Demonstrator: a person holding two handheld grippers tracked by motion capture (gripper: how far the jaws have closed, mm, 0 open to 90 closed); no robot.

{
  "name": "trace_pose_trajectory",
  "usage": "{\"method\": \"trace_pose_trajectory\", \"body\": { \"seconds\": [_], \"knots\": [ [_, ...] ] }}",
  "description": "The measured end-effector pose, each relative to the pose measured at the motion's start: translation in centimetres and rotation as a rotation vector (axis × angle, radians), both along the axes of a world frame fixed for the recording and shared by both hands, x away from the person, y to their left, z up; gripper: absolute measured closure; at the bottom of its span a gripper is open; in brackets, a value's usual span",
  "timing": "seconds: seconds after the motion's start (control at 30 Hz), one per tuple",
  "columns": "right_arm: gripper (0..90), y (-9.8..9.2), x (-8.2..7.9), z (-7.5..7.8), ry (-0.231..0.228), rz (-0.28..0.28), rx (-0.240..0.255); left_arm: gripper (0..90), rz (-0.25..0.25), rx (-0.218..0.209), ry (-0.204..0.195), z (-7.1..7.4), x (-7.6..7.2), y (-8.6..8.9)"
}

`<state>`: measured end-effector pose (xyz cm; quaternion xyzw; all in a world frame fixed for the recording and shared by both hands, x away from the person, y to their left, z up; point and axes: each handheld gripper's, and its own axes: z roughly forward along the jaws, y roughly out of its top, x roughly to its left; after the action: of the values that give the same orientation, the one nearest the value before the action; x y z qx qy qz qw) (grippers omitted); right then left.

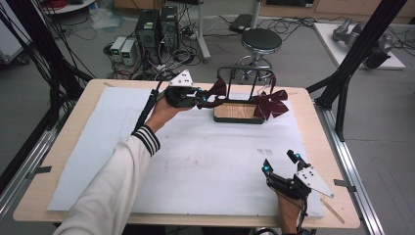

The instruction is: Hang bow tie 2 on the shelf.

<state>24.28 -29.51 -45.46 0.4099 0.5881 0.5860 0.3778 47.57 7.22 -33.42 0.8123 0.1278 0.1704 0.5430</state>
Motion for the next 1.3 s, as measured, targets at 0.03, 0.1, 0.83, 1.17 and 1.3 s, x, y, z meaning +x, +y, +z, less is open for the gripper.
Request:
{"method": "trace_pose_trajectory", "body": {
  "seconds": [0.03, 0.1, 0.83, 1.17, 1.3],
  "knots": [
    [9.4, 0.0, 0.0, 0.0, 0.001, 0.000, 0.001, 77.3, 0.003, -0.002, 0.002, 0.0, 0.1, -0.1],
    [9.4, 0.0, 0.0, 0.0, -0.001, -0.001, 0.001, 77.3, 0.008, -0.017, 0.013, 0.0, 0.1, -0.2],
    [9.4, 0.1, 0.0, 0.0, 0.005, -0.002, -0.004, 77.2, 0.123, -0.158, 0.059, 0.9, 1.7, -1.0],
    [9.4, 0.1, 0.0, 0.0, 0.004, -0.003, -0.007, 77.2, 0.131, -0.161, 0.047, 1.0, 1.9, -1.1],
    [9.4, 0.1, 0.0, 0.0, 0.003, -0.003, -0.006, 77.2, 0.130, -0.171, 0.052, 1.1, 2.3, -1.2]
  ]
}}
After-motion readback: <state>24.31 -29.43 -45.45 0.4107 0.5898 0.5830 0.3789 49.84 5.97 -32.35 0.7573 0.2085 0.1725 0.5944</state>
